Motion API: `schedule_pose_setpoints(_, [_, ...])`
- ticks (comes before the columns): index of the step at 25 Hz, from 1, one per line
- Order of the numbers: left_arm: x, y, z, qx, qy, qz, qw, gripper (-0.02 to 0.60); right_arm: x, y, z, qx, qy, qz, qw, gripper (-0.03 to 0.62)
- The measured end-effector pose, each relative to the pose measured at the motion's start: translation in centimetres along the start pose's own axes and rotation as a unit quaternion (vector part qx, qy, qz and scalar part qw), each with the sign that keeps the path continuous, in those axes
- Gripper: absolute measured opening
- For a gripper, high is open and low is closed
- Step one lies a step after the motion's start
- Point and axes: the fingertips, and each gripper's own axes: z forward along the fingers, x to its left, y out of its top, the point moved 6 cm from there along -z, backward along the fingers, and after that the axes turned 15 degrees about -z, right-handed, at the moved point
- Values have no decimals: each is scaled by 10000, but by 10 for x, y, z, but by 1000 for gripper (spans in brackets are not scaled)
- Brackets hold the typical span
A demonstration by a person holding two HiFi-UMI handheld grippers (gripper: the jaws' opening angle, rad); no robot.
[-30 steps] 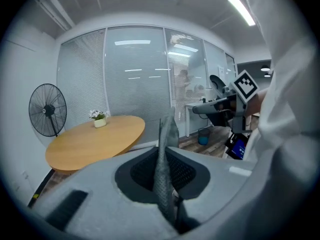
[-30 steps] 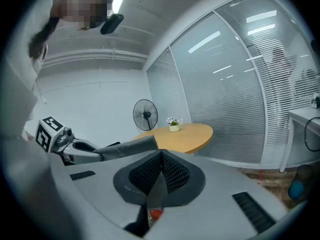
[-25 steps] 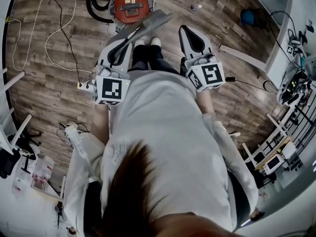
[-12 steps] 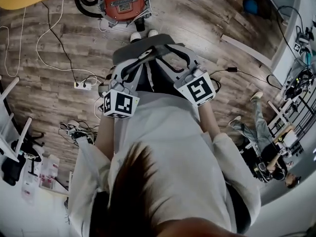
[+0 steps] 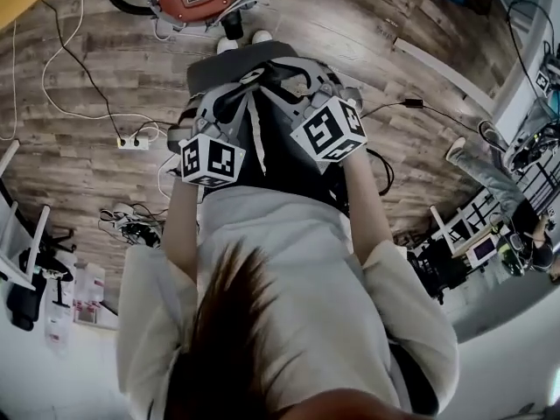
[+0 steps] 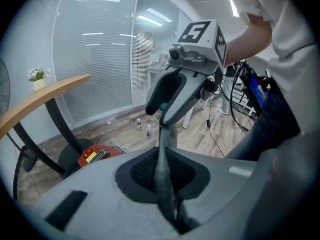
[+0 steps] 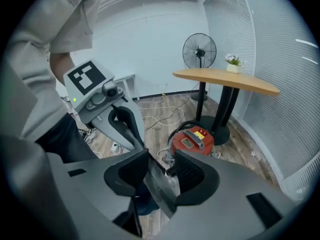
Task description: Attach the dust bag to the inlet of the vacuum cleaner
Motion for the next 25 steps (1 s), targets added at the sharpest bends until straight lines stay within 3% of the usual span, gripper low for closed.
schedule_pose_setpoints(5, [12, -32, 55, 347, 77, 147, 9993, 38, 5, -51, 46, 355, 419, 93, 9984, 187])
schedule_pose_setpoints(10, [22, -62, 97, 612, 118, 59, 9980, 38, 19, -100, 96, 945, 788, -609, 9905, 197])
schedule_pose_setpoints(12, [22, -74, 110, 699, 113, 29, 9975, 38, 22, -117, 111, 1133, 731, -950, 9863, 135])
schedule_pose_setpoints(20, [30, -121, 149, 952, 244, -39, 9952, 38, 34, -159, 160, 1363, 1048, -1521, 9733, 67])
schedule_pose_setpoints(25, [46, -148, 178, 1232, 396, -213, 9914, 45, 39, -179, 186, 1512, 1048, -1593, 9699, 43])
